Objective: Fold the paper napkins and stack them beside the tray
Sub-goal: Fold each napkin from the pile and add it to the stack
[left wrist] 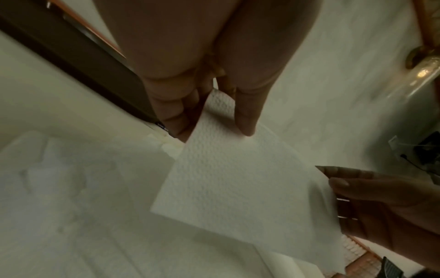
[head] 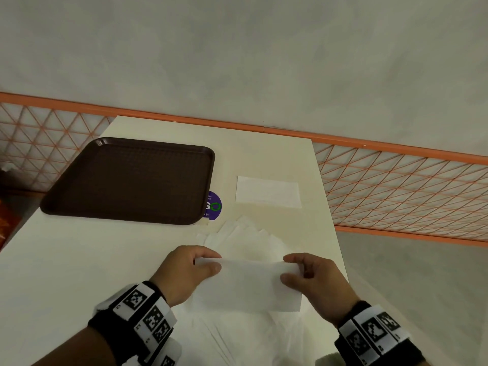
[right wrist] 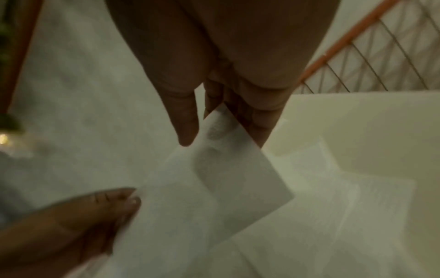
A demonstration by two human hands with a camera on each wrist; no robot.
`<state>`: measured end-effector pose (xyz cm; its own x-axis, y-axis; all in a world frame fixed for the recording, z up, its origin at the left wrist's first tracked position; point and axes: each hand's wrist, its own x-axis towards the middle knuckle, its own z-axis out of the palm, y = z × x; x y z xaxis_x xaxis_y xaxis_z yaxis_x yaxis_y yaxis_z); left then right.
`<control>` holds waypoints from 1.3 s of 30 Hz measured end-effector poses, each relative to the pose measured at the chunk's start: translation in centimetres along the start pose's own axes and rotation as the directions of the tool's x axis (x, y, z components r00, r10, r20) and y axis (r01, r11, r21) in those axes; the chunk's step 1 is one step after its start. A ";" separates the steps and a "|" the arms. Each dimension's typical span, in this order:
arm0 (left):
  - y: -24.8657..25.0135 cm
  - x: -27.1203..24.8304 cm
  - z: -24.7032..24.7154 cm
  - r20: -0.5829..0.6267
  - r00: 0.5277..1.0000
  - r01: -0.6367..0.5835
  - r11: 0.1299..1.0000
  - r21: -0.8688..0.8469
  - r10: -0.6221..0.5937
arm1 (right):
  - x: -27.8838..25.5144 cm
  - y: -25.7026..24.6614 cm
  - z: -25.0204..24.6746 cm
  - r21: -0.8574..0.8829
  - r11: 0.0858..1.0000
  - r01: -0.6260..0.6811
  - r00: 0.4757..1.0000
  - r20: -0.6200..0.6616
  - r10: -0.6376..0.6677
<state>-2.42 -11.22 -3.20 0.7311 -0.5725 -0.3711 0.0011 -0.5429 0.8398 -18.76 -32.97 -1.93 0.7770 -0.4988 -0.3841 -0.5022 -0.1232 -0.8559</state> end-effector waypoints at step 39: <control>-4.3 7.2 3.6 -0.041 0.998 0.062 0.948 0.311 -0.052 | 5.1 2.0 10.7 -0.797 0.419 0.435 0.889 0.455 -0.058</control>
<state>0.37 -15.16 -10.91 0.7573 -0.5180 -0.3977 -0.1658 -0.7415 0.6501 -11.71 -26.64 -9.27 0.8923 -0.0460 -0.4492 -0.1747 -0.9525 -0.2496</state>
